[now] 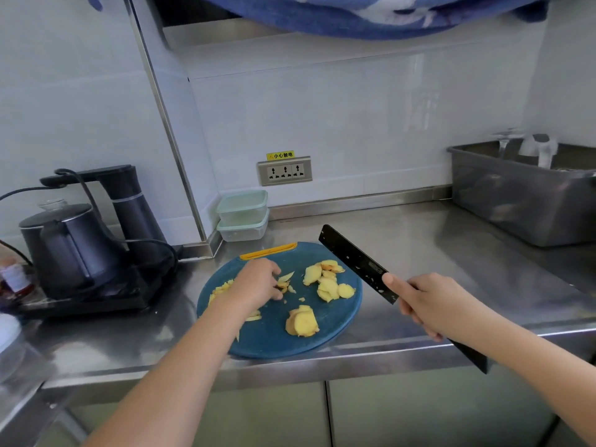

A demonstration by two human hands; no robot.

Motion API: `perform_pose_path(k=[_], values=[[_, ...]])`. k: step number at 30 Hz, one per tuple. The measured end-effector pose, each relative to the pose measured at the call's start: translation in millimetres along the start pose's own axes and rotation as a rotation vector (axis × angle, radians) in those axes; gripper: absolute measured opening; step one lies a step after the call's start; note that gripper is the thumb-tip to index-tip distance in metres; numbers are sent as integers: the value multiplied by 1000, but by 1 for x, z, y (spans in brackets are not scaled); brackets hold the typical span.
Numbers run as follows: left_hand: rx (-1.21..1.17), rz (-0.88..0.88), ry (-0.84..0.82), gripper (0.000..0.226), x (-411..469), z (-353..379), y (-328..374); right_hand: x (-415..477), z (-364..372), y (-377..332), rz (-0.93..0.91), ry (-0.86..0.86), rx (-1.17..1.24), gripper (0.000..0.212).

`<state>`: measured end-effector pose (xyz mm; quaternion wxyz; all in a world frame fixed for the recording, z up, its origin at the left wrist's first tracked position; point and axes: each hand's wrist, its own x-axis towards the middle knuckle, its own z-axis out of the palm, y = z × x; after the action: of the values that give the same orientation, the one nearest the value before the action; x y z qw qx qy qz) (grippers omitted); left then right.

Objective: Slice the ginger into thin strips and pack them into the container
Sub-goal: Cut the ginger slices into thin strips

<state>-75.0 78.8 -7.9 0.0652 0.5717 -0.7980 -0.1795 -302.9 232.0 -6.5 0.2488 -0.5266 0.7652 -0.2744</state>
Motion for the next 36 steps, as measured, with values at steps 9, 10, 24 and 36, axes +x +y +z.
perform_pose_path(k=[9,10,24,36], values=[[-304,6,85,19,33,19,1,6,-2,8,33,-111,-87,60],[-285,4,128,20,34,19,-2,7,-1,5,25,-137,-126,61],[-144,382,-43,46,-58,19,-30,34,31,-34,-95,-332,-295,69],[-128,514,-4,43,-55,41,-26,32,37,-37,-66,-275,-331,66]])
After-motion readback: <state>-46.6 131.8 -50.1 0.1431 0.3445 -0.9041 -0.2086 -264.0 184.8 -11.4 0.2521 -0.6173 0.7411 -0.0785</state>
